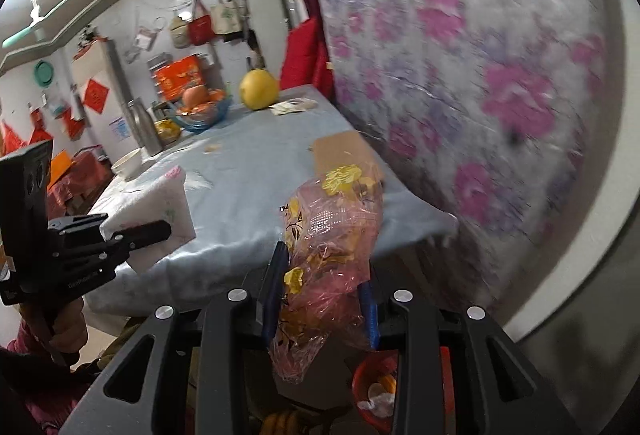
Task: Collect trash
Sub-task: 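Lift the wrapper bag and tissue and carry both toward the red wastebasket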
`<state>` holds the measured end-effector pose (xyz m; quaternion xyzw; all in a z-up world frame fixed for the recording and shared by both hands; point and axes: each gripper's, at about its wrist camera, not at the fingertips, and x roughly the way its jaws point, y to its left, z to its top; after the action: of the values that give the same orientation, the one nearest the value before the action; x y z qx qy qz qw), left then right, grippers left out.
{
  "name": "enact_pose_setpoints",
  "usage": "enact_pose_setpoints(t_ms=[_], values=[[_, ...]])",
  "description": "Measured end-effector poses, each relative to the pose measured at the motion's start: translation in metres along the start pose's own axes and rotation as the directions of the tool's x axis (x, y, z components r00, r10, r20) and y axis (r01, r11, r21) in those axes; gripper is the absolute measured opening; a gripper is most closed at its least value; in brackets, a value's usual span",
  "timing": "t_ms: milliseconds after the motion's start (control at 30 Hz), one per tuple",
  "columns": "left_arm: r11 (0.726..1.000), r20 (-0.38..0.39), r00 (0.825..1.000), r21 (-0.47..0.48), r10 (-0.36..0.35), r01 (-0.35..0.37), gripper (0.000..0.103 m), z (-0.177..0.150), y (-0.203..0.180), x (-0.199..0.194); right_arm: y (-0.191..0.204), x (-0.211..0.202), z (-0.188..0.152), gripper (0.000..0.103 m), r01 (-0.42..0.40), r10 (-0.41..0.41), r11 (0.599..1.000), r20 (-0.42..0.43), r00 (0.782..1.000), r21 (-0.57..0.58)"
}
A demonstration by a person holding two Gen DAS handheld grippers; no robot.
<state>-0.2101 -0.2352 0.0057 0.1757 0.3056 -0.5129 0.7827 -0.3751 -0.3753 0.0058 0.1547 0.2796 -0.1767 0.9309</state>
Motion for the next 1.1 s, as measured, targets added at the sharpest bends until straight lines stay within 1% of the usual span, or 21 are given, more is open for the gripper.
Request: enact_pose_setpoints(t_ms=[200, 333, 433, 533, 600, 767, 867, 933, 967, 1100], values=[[0.999, -0.033, 0.999, 0.026, -0.032, 0.033, 0.009, 0.007, -0.02, 0.018, -0.018, -0.007, -0.005, 0.033, 0.019, -0.019, 0.999, 0.004, 1.0, 0.026], [0.996, -0.048, 0.996, 0.046, -0.069, 0.071, 0.009, 0.012, -0.035, 0.025, -0.029, -0.008, -0.012, 0.033, 0.035, -0.035, 0.999, -0.01, 0.999, 0.039], [0.994, -0.07, 0.994, 0.055, -0.087, 0.091, 0.009, 0.013, -0.044, 0.034, -0.039, -0.001, -0.023, 0.033, 0.045, -0.043, 0.998, -0.044, 0.998, 0.053], [0.992, -0.102, 0.99, 0.063, -0.102, 0.109, 0.009, 0.011, -0.052, 0.048, -0.05, 0.017, -0.04, 0.033, 0.059, -0.052, 0.996, -0.103, 0.993, 0.071], [0.99, -0.126, 0.986, 0.071, -0.108, 0.118, 0.009, 0.01, -0.058, 0.059, -0.06, 0.036, -0.056, 0.033, 0.067, -0.052, 0.993, -0.158, 0.986, 0.093], [0.985, -0.181, 0.975, 0.092, -0.128, 0.146, 0.009, 0.0, -0.071, 0.085, -0.083, 0.083, -0.098, 0.033, 0.11, -0.067, 0.984, -0.29, 0.955, 0.136], [0.983, -0.217, 0.967, 0.097, -0.13, 0.154, 0.009, -0.007, -0.075, 0.1, -0.099, 0.115, -0.128, 0.033, 0.129, -0.055, 0.976, -0.377, 0.925, 0.174], [0.983, -0.237, 0.962, 0.095, -0.133, 0.159, 0.009, -0.01, -0.075, 0.107, -0.111, 0.138, -0.152, 0.033, 0.162, -0.068, 0.97, -0.435, 0.898, 0.181], [0.982, -0.245, 0.96, 0.094, -0.134, 0.161, 0.009, -0.011, -0.076, 0.11, -0.118, 0.152, -0.165, 0.033, 0.185, -0.08, 0.965, -0.467, 0.881, 0.184], [0.981, -0.268, 0.953, 0.093, -0.143, 0.173, 0.009, -0.016, -0.077, 0.121, -0.138, 0.195, -0.201, 0.033, 0.221, -0.077, 0.953, -0.545, 0.835, 0.205]])
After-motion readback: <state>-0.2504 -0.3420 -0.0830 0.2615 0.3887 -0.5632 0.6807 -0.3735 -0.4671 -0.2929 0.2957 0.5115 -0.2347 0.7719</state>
